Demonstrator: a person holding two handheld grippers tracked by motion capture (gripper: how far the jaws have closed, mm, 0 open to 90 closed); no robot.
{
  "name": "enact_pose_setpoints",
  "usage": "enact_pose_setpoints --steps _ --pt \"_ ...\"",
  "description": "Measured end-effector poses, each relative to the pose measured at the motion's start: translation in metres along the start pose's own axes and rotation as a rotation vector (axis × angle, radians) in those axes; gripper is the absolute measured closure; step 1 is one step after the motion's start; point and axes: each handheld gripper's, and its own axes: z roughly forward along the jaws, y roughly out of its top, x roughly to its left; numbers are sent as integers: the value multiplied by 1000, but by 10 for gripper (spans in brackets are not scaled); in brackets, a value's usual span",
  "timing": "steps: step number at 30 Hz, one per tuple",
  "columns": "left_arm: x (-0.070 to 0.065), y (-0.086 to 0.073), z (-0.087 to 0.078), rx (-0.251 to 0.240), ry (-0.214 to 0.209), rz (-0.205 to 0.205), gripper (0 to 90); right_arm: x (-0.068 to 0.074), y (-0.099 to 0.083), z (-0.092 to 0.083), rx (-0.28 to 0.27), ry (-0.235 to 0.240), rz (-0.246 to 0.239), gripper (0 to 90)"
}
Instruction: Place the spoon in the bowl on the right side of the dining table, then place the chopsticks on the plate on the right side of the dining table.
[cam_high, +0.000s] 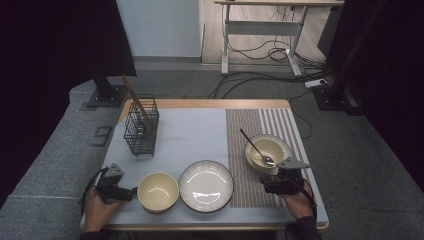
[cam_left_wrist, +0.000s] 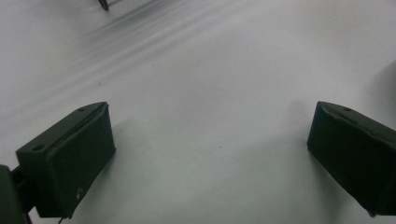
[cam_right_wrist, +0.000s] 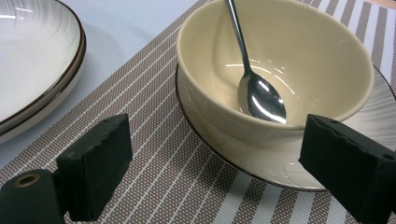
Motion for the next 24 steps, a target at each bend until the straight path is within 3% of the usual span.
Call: enact_pose_setpoints --steps 11,24 --pt "0 0 0 0 -1 0 5 0 2 -3 -18 0 3 80" --pt "0 0 0 1 -1 0 5 6 12 -10 -31 18 -46 88"
